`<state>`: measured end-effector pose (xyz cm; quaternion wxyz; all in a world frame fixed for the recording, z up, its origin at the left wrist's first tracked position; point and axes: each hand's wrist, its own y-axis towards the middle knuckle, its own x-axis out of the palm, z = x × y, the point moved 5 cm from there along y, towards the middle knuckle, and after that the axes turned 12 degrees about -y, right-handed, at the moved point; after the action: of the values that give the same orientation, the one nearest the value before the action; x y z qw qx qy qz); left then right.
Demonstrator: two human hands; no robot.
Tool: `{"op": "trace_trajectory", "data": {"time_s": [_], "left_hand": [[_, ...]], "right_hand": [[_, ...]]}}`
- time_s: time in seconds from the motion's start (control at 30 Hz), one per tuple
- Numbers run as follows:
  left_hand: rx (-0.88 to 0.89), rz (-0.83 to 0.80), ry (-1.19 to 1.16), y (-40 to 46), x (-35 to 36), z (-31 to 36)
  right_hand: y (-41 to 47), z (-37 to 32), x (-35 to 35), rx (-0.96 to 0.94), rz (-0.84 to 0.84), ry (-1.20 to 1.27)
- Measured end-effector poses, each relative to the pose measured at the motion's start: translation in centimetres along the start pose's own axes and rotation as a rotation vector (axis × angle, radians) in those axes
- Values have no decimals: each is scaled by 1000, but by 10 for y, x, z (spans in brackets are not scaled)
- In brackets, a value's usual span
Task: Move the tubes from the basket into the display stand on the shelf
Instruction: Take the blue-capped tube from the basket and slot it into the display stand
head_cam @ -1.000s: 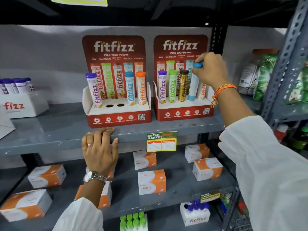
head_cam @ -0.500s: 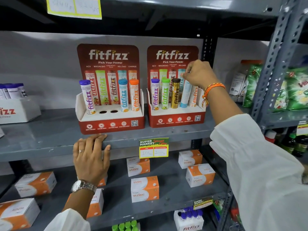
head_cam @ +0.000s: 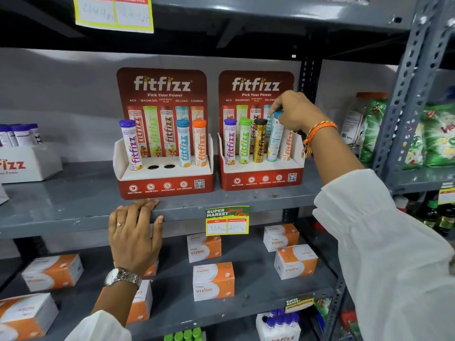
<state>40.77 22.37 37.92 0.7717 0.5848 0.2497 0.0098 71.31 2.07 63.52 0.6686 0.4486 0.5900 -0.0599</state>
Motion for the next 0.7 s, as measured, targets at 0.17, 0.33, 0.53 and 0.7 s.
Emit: {"op": "trace_trajectory", "data": {"time_s": [0.17,0.33,0.53,0.7], "left_hand": [[3,10,-8,1,-1,0],[-7,0,-16,0,2,-2],[-15,-11,-22,-1,3,-3],[-9,-9,-24,-1,1,-3]], "right_hand": [[-5,-1,-4,-16,9,11],[-9,-4,-7,-9,-10,-73],[-6,-9,-6,42,37,-11],[6,-2,4,24,104,21]]}}
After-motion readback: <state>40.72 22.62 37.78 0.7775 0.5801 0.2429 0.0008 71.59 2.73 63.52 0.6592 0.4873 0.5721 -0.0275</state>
